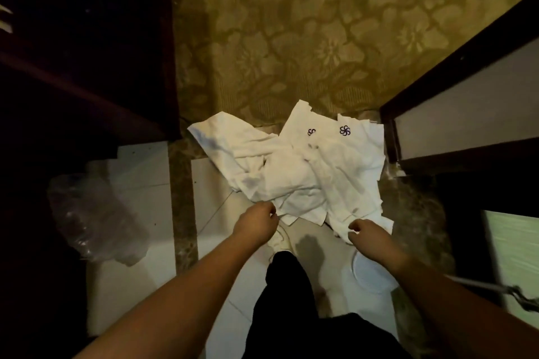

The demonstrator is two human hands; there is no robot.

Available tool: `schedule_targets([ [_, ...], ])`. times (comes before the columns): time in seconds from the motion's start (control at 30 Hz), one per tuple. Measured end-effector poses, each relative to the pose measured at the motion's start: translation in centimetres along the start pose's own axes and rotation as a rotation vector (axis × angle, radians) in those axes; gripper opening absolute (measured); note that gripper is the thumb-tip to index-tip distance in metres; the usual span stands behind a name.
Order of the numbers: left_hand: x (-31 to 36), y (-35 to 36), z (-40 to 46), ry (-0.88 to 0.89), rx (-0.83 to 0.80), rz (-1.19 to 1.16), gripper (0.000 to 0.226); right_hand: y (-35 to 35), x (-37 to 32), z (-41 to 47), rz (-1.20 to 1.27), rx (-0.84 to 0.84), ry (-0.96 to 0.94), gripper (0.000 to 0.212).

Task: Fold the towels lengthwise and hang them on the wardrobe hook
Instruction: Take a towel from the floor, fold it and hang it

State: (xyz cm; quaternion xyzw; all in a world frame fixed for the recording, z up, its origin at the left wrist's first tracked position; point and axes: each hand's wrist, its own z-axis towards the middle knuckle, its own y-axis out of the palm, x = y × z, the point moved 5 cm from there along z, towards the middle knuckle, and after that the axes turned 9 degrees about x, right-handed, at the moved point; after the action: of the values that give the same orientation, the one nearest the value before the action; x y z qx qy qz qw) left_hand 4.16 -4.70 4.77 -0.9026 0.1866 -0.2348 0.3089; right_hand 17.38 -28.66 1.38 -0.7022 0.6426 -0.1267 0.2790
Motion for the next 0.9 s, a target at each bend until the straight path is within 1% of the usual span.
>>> schedule_targets([
  [0.1, -1.5, 1.0, 5.9, -0.021, -0.026, 0.000, 0.022, 1.7, -2.0, 4.8, 0.089, -0.022, 0.018, 0.011],
  [0.17, -3.0, 2.4, 9.4, -0.055, -0.047, 0.022, 0.023, 3.6, -2.8, 8.2, 0.097, -0.074, 0.028, 0.027],
  [0.2, -3.7, 3.1, 10.7, -0.065, -0.056, 0.026, 0.024, 4.2, -3.2, 9.6, 0.095, -0.095, 0.021, 0.031],
  [0.33, -5.2, 6.8, 16.0, -0.100, -0.079, 0.003, 0.023, 7.0, -4.5, 15.8, 0.109, -0.151, 0.018, 0.037],
  [0.4, -5.4, 8.6, 18.2, -0.128, -0.078, -0.029, 0.024, 8.3, -5.4, 18.3, 0.117, -0.160, 0.004, 0.039],
  [0.47, -5.7, 10.6, 20.4, -0.156, -0.079, -0.056, 0.032, 10.0, -6.4, 21.1, 0.117, -0.154, -0.020, 0.041],
  [0.5, -6.0, 11.7, 21.4, -0.165, -0.084, -0.066, 0.037, 11.0, -7.0, 22.4, 0.131, -0.151, -0.023, 0.044],
  [0.57, -6.3, 13.1, 23.2, -0.181, -0.080, -0.092, 0.043, 12.5, -8.2, 24.3, 0.206, -0.142, -0.010, 0.057],
  [0.6, -6.7, 13.9, 24.1, -0.211, -0.072, -0.121, 0.043, 13.3, -8.6, 25.2, 0.257, -0.131, 0.003, 0.063],
  [0.67, -7.1, 15.2, 25.4, -0.305, -0.081, -0.232, 0.033, 14.7, -9.3, 26.6, 0.360, -0.104, 0.041, 0.069],
  [0.7, -7.1, 15.6, 25.7, -0.341, -0.102, -0.263, 0.025, 15.3, -9.6, 27.2, 0.417, -0.102, 0.073, 0.068],
  [0.73, -7.2, 16.0, 26.1, -0.366, -0.127, -0.286, 0.024, 15.8, -9.9, 27.6, 0.456, -0.103, 0.099, 0.065],
  [0.8, -7.5, 16.5, 26.7, -0.367, -0.174, -0.304, 0.029, 16.5, -11.2, 28.1, 0.427, -0.132, 0.083, 0.055],
  [0.87, -8.0, 16.4, 26.6, -0.367, -0.176, -0.306, 0.037, 16.4, -12.6, 27.8, 0.341, -0.164, 0.013, 0.045],
  [0.9, -8.0, 16.2, 26.0, -0.395, -0.188, -0.369, 0.041, 16.2, -13.1, 27.4, 0.327, -0.173, -0.020, 0.041],
])
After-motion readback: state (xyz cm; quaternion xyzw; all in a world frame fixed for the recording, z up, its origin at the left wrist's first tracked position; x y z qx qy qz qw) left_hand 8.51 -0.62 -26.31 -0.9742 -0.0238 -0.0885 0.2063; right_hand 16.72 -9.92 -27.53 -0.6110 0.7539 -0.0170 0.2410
